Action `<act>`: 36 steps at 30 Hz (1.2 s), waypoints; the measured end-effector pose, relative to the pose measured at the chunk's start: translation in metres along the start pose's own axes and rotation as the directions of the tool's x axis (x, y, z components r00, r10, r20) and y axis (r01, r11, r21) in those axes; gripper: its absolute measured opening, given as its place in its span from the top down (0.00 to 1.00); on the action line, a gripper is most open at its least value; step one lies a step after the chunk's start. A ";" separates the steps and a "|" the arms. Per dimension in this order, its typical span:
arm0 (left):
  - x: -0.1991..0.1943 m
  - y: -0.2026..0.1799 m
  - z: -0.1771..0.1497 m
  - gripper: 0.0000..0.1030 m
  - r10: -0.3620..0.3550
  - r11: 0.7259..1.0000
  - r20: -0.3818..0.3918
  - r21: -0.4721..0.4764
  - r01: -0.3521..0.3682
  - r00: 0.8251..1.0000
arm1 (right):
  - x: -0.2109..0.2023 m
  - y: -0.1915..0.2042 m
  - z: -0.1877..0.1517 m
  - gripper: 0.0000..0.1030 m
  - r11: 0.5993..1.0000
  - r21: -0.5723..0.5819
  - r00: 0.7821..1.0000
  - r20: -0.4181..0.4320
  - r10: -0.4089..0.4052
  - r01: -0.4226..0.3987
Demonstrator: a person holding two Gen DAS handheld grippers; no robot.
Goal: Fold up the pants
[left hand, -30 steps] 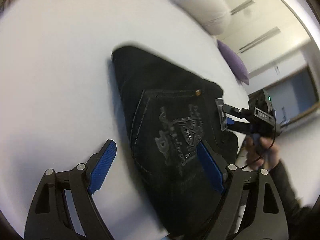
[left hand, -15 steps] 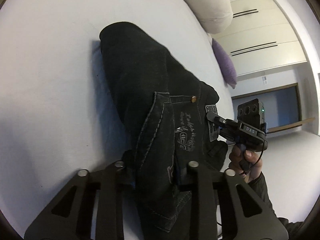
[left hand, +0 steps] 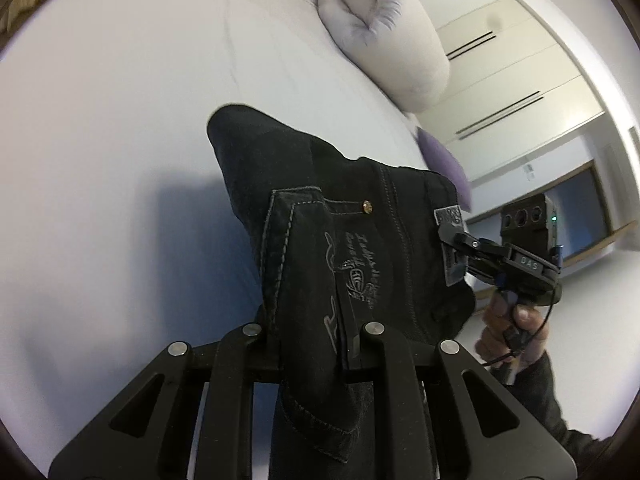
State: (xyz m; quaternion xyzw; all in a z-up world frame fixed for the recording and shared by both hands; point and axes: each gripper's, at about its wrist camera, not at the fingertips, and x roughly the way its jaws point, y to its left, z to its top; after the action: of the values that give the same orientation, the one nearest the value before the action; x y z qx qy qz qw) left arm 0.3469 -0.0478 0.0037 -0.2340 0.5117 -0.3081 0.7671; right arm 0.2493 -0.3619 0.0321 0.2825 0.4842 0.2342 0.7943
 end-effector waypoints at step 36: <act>0.014 0.126 0.034 0.26 0.112 0.987 -0.132 -0.103 -0.126 0.985 | 0.044 -0.039 -0.105 0.36 0.865 0.501 1.000 0.020 0.014 -0.022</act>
State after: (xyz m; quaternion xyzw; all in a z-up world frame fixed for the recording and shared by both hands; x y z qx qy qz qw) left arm 0.4122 0.0324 -0.0776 -0.2253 0.5885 -0.2468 0.7362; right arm 0.1767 -0.3388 -0.0614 0.4853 0.5197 0.1056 0.6951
